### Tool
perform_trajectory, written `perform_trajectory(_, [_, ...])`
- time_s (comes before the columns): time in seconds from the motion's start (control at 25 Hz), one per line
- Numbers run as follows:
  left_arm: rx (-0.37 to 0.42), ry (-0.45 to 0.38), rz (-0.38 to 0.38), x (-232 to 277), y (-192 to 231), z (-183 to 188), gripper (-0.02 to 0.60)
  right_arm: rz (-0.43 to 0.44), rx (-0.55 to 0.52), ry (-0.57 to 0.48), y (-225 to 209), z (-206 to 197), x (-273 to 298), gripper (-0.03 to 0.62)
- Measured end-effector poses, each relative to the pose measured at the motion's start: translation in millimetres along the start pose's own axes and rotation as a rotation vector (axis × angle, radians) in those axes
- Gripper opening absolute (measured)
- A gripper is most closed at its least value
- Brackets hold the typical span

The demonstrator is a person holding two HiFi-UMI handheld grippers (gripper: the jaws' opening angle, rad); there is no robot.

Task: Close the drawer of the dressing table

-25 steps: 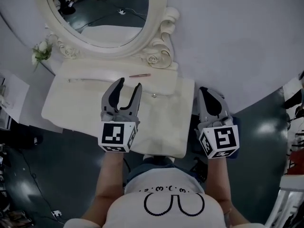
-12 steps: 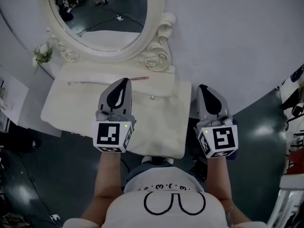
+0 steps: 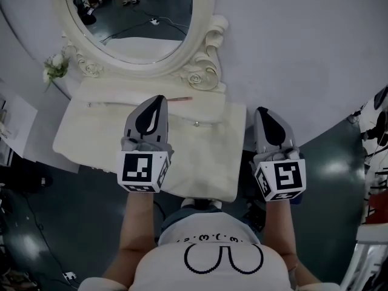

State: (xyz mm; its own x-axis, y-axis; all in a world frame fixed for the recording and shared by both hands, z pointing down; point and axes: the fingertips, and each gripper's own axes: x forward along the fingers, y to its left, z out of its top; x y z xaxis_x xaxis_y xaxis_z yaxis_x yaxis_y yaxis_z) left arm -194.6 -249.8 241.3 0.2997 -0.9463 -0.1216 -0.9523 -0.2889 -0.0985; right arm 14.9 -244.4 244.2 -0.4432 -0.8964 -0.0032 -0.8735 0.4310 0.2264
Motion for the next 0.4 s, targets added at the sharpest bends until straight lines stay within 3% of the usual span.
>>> perform_trajectory(0.4, [-0.013,0.001,-0.009,0.1,4.3,-3.1,-0.003,-0.007,0.001,0.004,4.2,-2.9,3.5,0.0])
